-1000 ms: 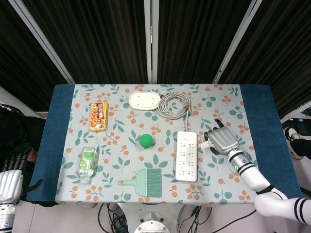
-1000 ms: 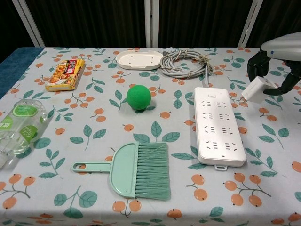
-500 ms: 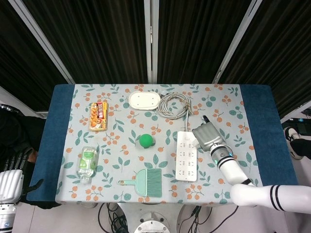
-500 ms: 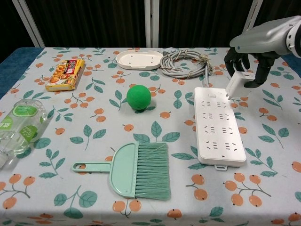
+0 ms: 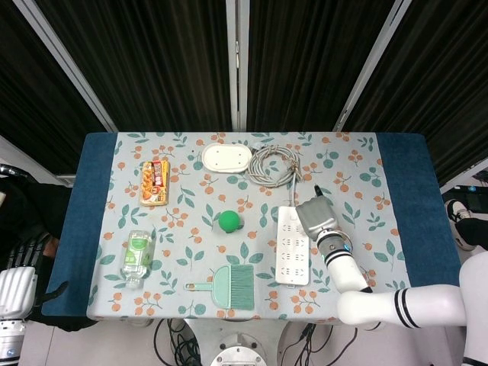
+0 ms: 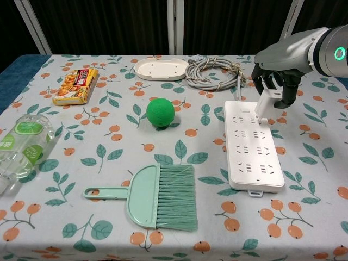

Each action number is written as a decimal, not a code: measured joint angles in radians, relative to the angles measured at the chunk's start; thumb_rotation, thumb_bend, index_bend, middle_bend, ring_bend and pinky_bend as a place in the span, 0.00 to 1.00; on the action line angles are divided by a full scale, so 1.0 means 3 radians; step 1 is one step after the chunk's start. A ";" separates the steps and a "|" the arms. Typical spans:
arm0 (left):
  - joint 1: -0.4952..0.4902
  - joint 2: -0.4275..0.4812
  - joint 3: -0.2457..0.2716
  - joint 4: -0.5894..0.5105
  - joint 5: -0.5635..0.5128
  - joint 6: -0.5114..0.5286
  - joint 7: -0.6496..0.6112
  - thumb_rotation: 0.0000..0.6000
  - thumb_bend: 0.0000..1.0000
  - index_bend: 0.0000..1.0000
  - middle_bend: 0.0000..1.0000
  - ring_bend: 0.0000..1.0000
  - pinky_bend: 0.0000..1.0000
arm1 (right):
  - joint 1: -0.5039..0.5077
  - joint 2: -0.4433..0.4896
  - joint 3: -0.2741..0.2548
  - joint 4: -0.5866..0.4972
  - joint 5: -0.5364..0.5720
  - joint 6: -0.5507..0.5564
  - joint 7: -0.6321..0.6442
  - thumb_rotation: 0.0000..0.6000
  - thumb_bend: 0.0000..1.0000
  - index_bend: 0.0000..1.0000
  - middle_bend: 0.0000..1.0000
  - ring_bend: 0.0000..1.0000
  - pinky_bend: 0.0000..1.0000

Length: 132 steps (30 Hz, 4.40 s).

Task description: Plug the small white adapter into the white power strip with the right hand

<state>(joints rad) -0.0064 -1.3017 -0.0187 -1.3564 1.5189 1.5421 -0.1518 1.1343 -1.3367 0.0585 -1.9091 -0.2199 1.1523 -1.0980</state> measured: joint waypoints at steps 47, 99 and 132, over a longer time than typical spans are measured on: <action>0.0007 -0.0114 0.0013 0.0267 -0.0044 -0.0057 -0.0233 1.00 0.14 0.04 0.00 0.00 0.00 | 0.0198 -0.0420 0.0136 0.0281 0.0464 0.0208 -0.0213 1.00 0.44 0.69 0.66 0.38 0.00; 0.0009 -0.0098 0.0002 0.0219 -0.0044 -0.0045 -0.0186 1.00 0.14 0.04 0.00 0.00 0.00 | -0.0150 0.0074 0.0164 -0.0265 -0.0122 0.0120 0.0396 1.00 0.12 0.25 0.37 0.18 0.00; -0.0002 -0.0009 -0.0007 -0.0061 -0.0075 -0.0066 0.0068 1.00 0.14 0.04 0.00 0.00 0.00 | -0.1948 -0.0379 0.0859 0.1086 -0.3440 -0.1433 0.7098 1.00 0.82 1.00 0.94 1.00 1.00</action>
<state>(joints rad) -0.0072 -1.3044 -0.0207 -1.3747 1.4965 1.5224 -0.1315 0.5499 -1.4504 0.3162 -1.5834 -1.2519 0.7223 1.0315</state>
